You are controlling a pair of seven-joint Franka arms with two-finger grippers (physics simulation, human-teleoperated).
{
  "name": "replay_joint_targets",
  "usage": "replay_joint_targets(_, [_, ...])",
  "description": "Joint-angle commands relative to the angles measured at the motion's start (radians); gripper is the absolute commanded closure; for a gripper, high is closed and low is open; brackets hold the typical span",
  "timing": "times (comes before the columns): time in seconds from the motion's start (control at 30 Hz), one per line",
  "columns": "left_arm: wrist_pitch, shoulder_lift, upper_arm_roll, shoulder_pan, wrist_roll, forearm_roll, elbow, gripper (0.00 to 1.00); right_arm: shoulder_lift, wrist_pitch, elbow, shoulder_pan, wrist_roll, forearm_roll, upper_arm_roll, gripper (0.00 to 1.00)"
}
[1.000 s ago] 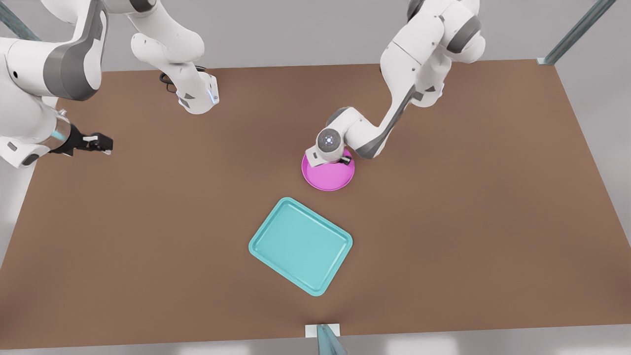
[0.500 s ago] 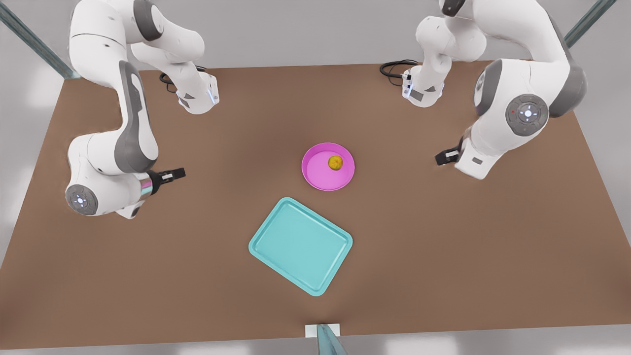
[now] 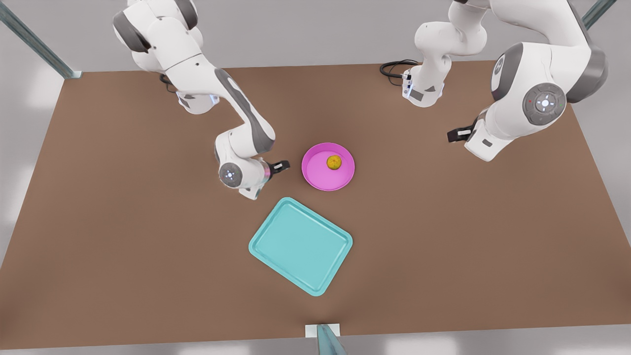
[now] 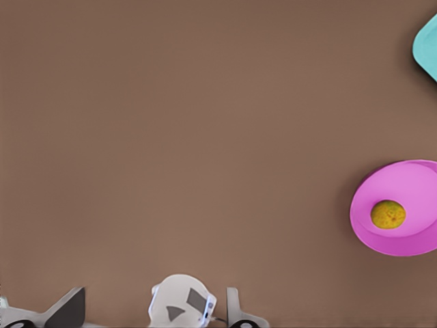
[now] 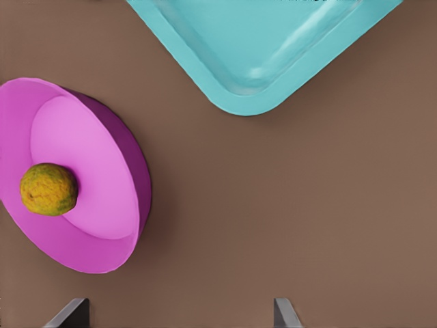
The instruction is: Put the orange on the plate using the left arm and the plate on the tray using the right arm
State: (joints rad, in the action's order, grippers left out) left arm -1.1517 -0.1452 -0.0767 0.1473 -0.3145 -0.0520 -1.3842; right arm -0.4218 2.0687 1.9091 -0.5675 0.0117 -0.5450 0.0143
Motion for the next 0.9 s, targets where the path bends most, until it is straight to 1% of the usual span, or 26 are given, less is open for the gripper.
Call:
replay_joint_targets(0.0, [0.018, 0.001, 0.002, -0.002, 0.088, -0.002, -0.003, 0.0, -0.035, 0.223, -0.019, -0.028, -0.199, -0.064, 0.012, 0.0])
replay_joint_targets(0.1, [0.021, -0.001, 0.002, -0.002, 0.088, 0.0, -0.007, 0.0, -0.068, 0.275, -0.033, -0.043, -0.199, -0.089, 0.015, 0.0])
replay_joint_targets(0.37, [0.021, -0.007, 0.003, -0.002, 0.088, 0.0, -0.007, 0.0, -0.071, 0.275, -0.001, -0.06, -0.173, -0.089, 0.033, 0.0])
replay_joint_targets(0.47, [0.026, -0.007, 0.003, -0.002, 0.088, 0.0, -0.007, 0.0, -0.1, 0.277, -0.001, -0.097, -0.171, -0.087, 0.033, 0.0])
replay_joint_targets(0.7, [0.026, -0.007, 0.003, -0.002, 0.088, 0.0, -0.007, 0.0, -0.12, 0.272, -0.001, -0.094, -0.134, -0.087, 0.032, 0.0])
replay_joint_targets(0.87, [0.024, -0.01, 0.003, -0.002, 0.088, 0.0, -0.007, 0.0, -0.164, 0.3, -0.022, -0.133, -0.134, -0.087, 0.033, 0.0])
